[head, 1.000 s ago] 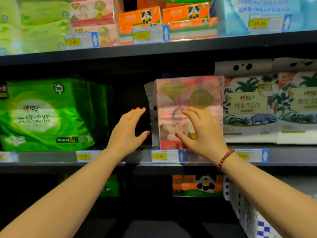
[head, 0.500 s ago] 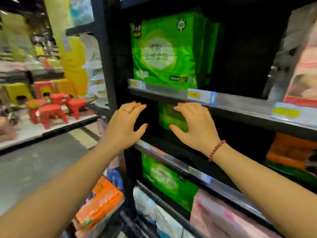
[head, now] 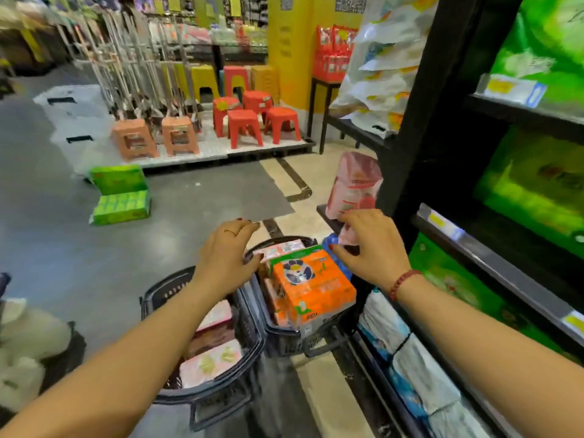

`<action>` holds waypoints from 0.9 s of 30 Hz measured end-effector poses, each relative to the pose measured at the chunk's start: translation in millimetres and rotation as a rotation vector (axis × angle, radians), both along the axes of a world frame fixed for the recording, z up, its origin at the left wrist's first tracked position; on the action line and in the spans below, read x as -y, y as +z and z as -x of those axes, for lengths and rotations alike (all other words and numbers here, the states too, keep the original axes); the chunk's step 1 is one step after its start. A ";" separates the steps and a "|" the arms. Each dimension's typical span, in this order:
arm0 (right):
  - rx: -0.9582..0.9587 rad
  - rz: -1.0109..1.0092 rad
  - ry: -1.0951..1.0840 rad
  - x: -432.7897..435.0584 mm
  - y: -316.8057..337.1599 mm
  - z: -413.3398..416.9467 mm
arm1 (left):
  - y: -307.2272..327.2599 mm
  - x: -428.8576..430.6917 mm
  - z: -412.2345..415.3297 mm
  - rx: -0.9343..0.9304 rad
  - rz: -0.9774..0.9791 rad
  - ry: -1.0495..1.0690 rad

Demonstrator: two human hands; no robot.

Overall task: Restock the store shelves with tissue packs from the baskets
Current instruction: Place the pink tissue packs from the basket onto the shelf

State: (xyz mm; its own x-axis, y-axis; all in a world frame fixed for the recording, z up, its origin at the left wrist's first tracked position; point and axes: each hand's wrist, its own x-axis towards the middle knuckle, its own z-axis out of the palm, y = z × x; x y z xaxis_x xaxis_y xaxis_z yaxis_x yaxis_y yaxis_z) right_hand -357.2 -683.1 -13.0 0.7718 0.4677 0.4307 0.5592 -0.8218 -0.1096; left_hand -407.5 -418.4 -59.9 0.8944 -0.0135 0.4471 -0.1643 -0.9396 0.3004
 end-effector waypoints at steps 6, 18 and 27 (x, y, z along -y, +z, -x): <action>-0.124 0.013 0.132 -94.6 -42.5 -12.3 | -40.9 -88.7 26.0 -0.137 0.061 0.154; -0.392 0.119 0.340 -231.3 -147.1 -84.9 | -114.0 -188.2 22.3 -0.321 0.135 0.430; -0.736 0.224 0.384 -294.2 -276.5 -125.3 | -229.9 -214.9 3.1 -0.624 0.305 0.624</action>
